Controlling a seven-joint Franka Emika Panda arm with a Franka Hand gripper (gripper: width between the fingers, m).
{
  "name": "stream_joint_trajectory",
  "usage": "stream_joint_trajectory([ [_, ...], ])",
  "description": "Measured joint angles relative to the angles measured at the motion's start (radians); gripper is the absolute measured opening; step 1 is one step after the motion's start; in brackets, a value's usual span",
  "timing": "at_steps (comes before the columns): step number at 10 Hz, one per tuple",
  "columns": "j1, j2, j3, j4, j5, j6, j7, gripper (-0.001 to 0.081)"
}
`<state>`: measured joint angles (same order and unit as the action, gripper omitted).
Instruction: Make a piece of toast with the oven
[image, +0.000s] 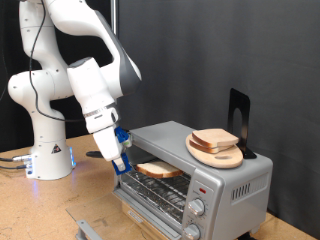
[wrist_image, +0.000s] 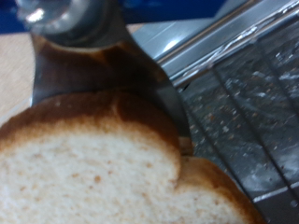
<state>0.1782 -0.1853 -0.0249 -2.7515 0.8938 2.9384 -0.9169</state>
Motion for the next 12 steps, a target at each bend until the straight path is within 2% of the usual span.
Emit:
stream_joint_trajectory([
  [2, 0.009, 0.004, -0.003, 0.01, 0.044, 0.007, -0.06, 0.0359],
  [6, 0.006, 0.009, -0.002, 0.012, 0.023, 0.019, -0.078, 0.0359],
  [7, 0.0, 0.013, -0.001, 0.012, -0.01, 0.032, -0.074, 0.0359],
  [9, -0.001, 0.03, -0.006, 0.016, 0.003, 0.081, -0.12, 0.0359],
  [10, -0.01, 0.055, -0.006, 0.014, -0.036, 0.11, -0.117, 0.0359],
  [12, -0.057, 0.104, -0.002, 0.013, -0.171, 0.123, -0.044, 0.0359],
])
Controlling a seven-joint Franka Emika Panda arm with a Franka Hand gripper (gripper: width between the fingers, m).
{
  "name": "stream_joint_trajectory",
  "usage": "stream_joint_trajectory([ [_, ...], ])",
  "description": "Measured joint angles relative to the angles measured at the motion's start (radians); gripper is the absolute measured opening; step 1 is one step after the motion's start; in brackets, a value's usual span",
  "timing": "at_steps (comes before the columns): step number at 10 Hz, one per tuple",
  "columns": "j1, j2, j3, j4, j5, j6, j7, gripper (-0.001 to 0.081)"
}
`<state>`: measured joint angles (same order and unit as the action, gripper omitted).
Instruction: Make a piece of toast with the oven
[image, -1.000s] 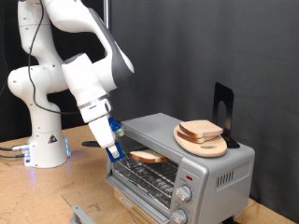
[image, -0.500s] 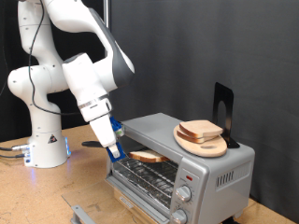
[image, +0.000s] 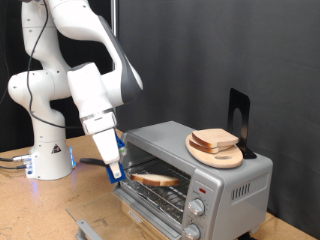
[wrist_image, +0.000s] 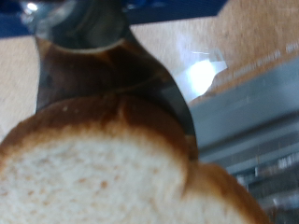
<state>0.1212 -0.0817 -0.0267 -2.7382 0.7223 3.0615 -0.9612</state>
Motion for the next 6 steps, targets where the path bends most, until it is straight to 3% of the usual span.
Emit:
stream_joint_trajectory([
  [6, -0.015, 0.034, -0.025, 0.004, 0.045, -0.005, -0.097, 0.0359],
])
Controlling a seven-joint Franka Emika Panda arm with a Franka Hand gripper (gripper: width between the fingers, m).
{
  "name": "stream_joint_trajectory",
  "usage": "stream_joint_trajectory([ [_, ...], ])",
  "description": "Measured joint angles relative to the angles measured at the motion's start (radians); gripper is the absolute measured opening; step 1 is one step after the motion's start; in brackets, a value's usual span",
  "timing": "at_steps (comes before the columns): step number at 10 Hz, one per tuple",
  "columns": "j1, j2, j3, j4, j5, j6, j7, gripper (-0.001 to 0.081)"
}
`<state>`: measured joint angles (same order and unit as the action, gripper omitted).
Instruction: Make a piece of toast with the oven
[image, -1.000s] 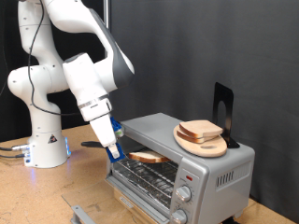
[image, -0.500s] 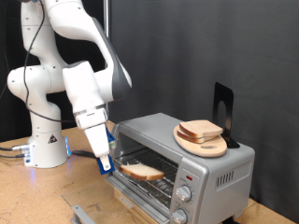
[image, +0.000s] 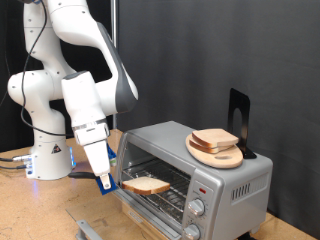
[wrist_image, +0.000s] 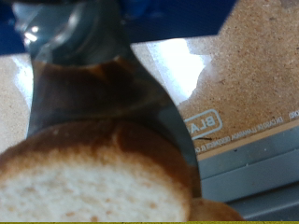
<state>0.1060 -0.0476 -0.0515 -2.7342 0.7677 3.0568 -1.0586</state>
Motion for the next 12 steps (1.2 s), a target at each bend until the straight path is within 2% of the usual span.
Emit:
stream_joint_trajectory([
  [2, -0.013, 0.0, -0.003, -0.001, -0.032, -0.011, 0.012, 0.0359],
  [5, -0.063, -0.006, 0.0, -0.001, -0.271, -0.066, 0.231, 0.0359],
  [6, -0.065, -0.01, 0.0, -0.001, -0.295, -0.07, 0.261, 0.0359],
  [12, -0.067, -0.032, 0.003, 0.005, -0.325, -0.081, 0.271, 0.0358],
])
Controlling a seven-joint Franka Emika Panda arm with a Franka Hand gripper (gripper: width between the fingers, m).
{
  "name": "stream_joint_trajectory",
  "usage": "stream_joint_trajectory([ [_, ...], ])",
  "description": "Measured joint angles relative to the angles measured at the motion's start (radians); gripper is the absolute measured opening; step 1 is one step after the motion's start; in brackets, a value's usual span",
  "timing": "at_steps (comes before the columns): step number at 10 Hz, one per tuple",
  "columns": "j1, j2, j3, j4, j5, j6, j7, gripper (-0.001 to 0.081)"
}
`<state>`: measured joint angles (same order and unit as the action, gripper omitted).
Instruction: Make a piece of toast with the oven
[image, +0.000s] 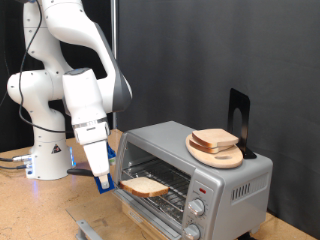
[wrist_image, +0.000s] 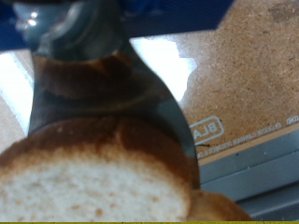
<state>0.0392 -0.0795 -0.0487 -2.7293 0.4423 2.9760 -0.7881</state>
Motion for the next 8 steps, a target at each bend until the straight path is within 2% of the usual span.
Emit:
stream_joint_trajectory([
  [4, 0.023, -0.057, 0.013, 0.002, 0.032, -0.017, -0.01, 0.0357],
  [8, 0.02, -0.102, 0.043, -0.007, 0.001, -0.062, 0.046, 0.0344],
])
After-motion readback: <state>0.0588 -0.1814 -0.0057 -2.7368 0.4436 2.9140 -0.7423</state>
